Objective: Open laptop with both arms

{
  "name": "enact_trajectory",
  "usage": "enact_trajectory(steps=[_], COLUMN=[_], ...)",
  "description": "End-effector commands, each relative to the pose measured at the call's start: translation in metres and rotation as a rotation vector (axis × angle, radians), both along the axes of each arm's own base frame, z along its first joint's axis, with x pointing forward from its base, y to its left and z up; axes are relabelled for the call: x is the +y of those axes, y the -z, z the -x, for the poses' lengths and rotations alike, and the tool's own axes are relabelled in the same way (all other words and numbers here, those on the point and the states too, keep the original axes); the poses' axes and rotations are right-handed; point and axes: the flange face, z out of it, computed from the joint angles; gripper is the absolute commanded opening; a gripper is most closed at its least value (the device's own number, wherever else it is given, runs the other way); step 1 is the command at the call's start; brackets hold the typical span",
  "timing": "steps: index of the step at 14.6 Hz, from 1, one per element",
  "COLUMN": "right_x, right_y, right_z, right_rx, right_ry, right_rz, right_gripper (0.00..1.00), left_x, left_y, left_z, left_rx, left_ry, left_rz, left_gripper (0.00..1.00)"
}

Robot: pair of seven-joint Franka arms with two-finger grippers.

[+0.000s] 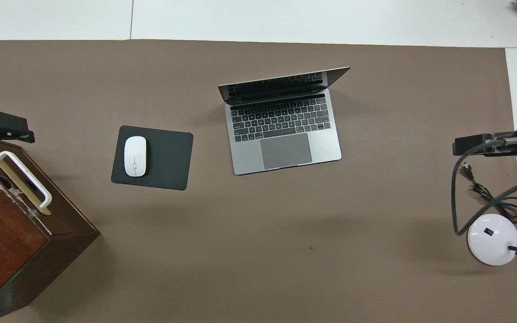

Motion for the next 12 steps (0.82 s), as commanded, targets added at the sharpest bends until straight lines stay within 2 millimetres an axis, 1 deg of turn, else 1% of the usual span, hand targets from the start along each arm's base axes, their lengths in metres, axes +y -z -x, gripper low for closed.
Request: enact_trajectory(steps=[1,2,4,6,10,12], right_x=[-0.002,-0.001,-0.003,-0.008,-0.010,-0.015], right_y=[-0.001,-0.001,0.001,0.002,0.002,0.003], right_z=[0.006,0.006,0.006,0.007,0.006,0.006], right_rx=[-0.010,-0.010,-0.003,0.000,-0.003,-0.002], right_ry=[0.002,0.007,0.021,0.039,0.042,0.048], right_rz=[-0.028,-0.029,-0.030,-0.033,-0.033,-0.034], right_gripper=[1.00,1.00,1.00,1.00,1.00,1.00], left_x=[0.003,0.005,0.008,0.006,0.006,0.007], left_y=[-0.004,-0.002,0.002,0.001,0.000,0.000], left_z=[0.001,0.001,0.006,0.006,0.006,0.006], left_rx=[-0.015,-0.016,0.026,0.034,0.032,0.029], left_ry=[0.023,0.020,0.019,0.023,0.072,0.072], left_rz=[-0.023,-0.023,-0.021,-0.021,-0.024,-0.024], left_gripper=[1.00,1.00,1.00,1.00,1.00,1.00])
